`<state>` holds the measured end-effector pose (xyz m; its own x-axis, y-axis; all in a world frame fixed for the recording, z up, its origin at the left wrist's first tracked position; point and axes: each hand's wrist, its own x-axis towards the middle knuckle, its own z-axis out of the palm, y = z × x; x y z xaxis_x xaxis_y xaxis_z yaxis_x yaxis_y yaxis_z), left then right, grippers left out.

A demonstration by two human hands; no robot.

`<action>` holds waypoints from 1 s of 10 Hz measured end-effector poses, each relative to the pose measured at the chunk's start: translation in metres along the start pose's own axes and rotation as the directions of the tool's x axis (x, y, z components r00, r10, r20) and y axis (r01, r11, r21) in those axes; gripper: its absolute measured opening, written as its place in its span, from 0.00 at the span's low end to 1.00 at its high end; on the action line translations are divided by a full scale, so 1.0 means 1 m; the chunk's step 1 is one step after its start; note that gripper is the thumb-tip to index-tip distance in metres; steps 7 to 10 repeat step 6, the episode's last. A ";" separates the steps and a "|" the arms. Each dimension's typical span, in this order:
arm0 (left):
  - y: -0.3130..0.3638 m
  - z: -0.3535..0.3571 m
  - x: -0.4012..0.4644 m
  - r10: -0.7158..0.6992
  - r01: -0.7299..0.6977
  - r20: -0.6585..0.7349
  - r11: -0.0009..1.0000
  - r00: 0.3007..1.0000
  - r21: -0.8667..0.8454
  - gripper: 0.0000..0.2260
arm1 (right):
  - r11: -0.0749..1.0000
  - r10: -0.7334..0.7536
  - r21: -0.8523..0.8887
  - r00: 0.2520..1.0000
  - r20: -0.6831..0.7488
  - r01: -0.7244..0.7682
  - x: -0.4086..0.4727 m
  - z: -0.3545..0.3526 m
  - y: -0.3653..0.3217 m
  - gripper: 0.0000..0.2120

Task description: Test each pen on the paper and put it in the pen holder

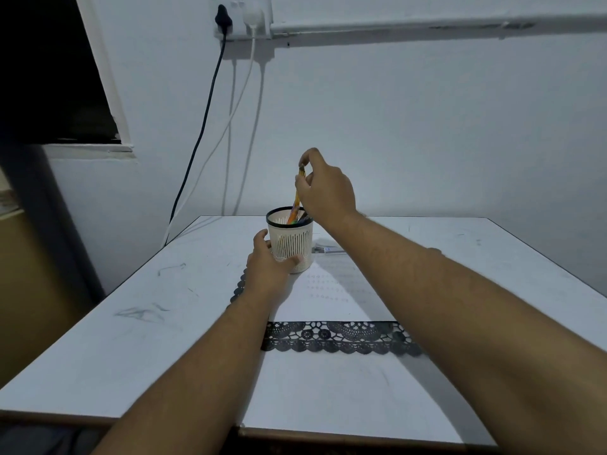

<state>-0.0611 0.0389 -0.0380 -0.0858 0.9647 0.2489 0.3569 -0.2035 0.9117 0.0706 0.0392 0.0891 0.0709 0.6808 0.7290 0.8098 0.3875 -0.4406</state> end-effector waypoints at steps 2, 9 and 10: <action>-0.003 0.000 0.002 0.015 -0.015 -0.014 1.000 1.000 0.009 0.40 | 0.975 0.212 0.047 0.975 0.070 -0.215 -0.005 0.011 0.012 0.03; -0.003 0.000 0.004 0.082 -0.076 -0.082 0.995 0.993 0.071 0.47 | 0.937 0.309 0.122 0.939 0.150 -0.328 -0.021 -0.008 0.042 0.13; -0.003 0.000 0.004 0.082 -0.076 -0.082 0.995 0.993 0.071 0.47 | 0.937 0.309 0.122 0.939 0.150 -0.328 -0.021 -0.008 0.042 0.13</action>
